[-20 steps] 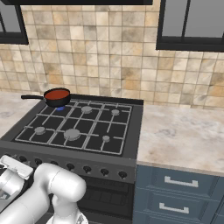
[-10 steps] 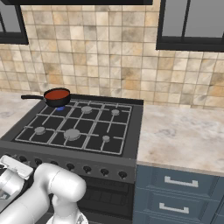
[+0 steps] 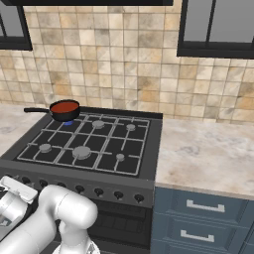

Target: Wait until the marinara sauce is simmered to a deep red color and then turn off the stove.

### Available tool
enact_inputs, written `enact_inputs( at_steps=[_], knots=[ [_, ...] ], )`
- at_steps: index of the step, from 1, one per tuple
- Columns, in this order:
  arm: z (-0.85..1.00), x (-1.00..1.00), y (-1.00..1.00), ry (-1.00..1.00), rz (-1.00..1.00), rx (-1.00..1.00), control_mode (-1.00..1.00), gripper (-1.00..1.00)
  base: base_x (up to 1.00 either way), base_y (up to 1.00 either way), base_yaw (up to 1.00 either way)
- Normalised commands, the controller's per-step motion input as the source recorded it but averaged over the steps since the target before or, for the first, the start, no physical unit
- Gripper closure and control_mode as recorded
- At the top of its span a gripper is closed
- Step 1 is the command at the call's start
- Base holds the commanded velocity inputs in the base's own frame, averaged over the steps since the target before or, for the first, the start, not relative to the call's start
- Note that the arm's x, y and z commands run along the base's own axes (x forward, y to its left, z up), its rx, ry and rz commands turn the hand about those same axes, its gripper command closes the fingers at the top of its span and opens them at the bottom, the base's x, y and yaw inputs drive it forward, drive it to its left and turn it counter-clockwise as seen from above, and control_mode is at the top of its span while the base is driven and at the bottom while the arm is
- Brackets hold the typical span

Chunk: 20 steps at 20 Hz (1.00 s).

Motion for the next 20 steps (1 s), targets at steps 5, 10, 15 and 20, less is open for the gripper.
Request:
enact_inputs(
  at_steps=[5, 10, 15, 20],
  knots=[
    [0.00, 0.00, 0.00, 0.00, 0.00, 0.00, -1.00, -1.00, 0.00, 0.00, 0.00],
    [0.00, 0.00, 0.00, 0.00, 0.00, 0.00, -1.00, -1.00, 0.00, 0.00, 0.00],
    [0.00, 0.00, 0.00, 0.00, 0.00, 0.00, -1.00, -1.00, 0.00, 0.00, 0.00],
    [0.00, 0.00, 0.00, 0.00, 0.00, 0.00, -1.00, -1.00, 0.00, 0.00, 0.00]
  ],
)
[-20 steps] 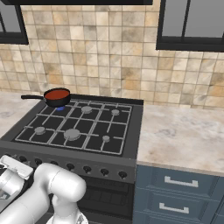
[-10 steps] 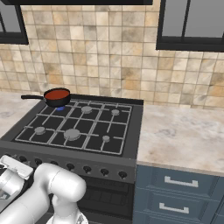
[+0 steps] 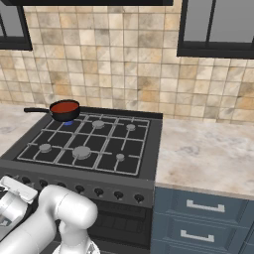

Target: Wait until the marinara sauce is simmered to a deep red color and then turn off the stove.

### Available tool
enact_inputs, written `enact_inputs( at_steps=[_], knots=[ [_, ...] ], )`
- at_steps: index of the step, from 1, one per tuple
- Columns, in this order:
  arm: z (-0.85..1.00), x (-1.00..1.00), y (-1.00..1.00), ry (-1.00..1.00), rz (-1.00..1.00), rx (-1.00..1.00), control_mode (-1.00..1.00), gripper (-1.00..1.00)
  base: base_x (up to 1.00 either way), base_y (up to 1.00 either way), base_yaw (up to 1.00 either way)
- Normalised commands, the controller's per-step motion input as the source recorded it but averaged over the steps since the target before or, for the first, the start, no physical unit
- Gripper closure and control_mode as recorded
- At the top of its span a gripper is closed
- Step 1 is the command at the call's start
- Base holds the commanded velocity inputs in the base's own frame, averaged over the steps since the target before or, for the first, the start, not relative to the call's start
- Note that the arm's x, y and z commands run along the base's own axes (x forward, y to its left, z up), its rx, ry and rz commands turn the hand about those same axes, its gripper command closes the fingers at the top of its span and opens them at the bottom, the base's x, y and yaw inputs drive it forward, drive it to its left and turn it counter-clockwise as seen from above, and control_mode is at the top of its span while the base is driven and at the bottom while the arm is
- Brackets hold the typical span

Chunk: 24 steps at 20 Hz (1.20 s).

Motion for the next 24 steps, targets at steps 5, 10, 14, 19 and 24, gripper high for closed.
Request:
enact_inputs(
  at_steps=[5, 10, 14, 19, 24],
  knots=[
    [0.00, 0.00, 0.00, 0.00, 0.00, 0.00, -1.00, -1.00, 0.00, 0.00, 0.00],
    [0.00, 0.00, 0.00, 0.00, 0.00, 0.00, -1.00, -1.00, 0.00, 0.00, 0.00],
    [0.00, 0.00, 0.00, 0.00, 0.00, 0.00, -1.00, -1.00, 0.00, 0.00, 0.00],
    [0.00, 0.00, 0.00, 0.00, 0.00, 0.00, -1.00, -1.00, 0.00, 0.00, 0.00],
    [0.00, 0.00, 0.00, 0.00, 0.00, 0.00, -1.00, -1.00, 0.00, 0.00, 0.00]
  ],
)
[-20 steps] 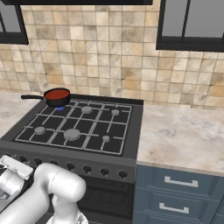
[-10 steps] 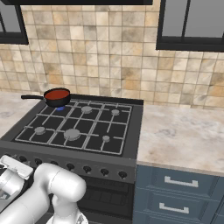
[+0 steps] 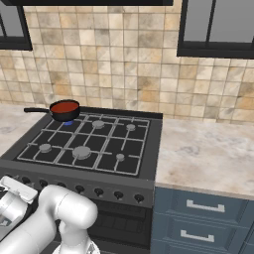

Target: Wait until the marinara sauce is simmered to a deep red color and then turn off the stove.

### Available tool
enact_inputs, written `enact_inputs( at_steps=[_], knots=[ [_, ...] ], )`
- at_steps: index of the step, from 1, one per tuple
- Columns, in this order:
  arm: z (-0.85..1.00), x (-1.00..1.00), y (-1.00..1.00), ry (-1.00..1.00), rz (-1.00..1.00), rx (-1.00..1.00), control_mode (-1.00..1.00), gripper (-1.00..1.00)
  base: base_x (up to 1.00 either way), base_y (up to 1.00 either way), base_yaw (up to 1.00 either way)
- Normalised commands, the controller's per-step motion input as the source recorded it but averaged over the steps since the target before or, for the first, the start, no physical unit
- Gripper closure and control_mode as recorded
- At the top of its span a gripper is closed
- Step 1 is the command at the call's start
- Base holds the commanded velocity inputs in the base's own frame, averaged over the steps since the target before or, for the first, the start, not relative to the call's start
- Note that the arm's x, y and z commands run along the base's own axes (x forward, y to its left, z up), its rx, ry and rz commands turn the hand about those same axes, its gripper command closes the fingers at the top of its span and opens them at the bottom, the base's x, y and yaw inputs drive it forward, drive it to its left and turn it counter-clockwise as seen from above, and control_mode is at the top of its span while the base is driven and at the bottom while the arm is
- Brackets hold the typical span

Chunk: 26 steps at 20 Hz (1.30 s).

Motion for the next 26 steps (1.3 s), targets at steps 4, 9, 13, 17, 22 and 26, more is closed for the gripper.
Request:
enact_inputs(
  at_steps=[4, 9, 13, 17, 22, 26],
  knots=[
    [0.00, 0.00, 0.00, 0.00, 0.00, 0.00, -1.00, -1.00, 0.00, 0.00, 0.00],
    [0.00, 0.00, 0.00, 0.00, 0.00, 0.00, -1.00, -1.00, 0.00, 0.00, 0.00],
    [0.00, 0.00, 0.00, 0.00, 0.00, 0.00, -1.00, -1.00, 0.00, 0.00, 0.00],
    [0.00, 0.00, 0.00, 0.00, 0.00, 0.00, -1.00, -1.00, 0.00, 0.00, 0.00],
    [0.00, 0.00, 0.00, 0.00, 0.00, 0.00, -1.00, -1.00, 0.00, 0.00, 0.00],
    [0.00, 0.00, 0.00, 0.00, 0.00, 0.00, -1.00, -1.00, 0.00, 0.00, 0.00]
  ],
)
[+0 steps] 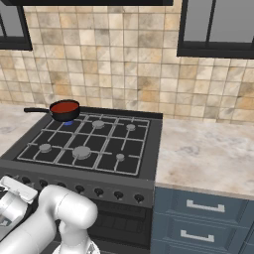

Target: Wait until the marinara sauce is simmered to a deep red color and then turn off the stove.

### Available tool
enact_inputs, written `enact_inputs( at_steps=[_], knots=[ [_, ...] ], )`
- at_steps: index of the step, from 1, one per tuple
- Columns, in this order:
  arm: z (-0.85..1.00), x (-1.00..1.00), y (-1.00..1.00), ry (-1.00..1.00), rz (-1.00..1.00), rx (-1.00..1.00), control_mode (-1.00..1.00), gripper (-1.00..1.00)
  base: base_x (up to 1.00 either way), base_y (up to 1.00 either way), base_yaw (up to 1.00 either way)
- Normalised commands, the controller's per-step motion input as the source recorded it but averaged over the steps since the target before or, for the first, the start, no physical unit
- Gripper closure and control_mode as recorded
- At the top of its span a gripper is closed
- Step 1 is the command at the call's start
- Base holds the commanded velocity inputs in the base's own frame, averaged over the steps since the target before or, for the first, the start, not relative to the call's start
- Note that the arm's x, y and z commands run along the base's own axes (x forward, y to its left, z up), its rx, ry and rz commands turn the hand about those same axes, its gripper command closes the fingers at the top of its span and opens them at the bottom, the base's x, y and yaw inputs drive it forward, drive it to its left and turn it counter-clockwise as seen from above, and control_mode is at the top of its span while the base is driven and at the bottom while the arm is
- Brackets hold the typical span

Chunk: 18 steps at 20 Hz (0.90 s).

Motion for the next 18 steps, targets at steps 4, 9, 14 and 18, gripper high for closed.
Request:
enact_inputs(
  at_steps=[4, 9, 14, 18],
  knots=[
    [0.00, 0.00, 0.00, 0.00, 0.00, 0.00, -1.00, -1.00, 0.00, 0.00, 0.00],
    [0.00, 0.00, 0.00, 0.00, 0.00, 0.00, -1.00, -1.00, 0.00, 0.00, 0.00],
    [0.00, 0.00, 0.00, 0.00, 0.00, 0.00, -1.00, -1.00, 0.00, 0.00, 0.00],
    [0.00, 0.00, 0.00, 0.00, 0.00, 0.00, -1.00, -1.00, 0.00, 0.00, 0.00]
  ],
)
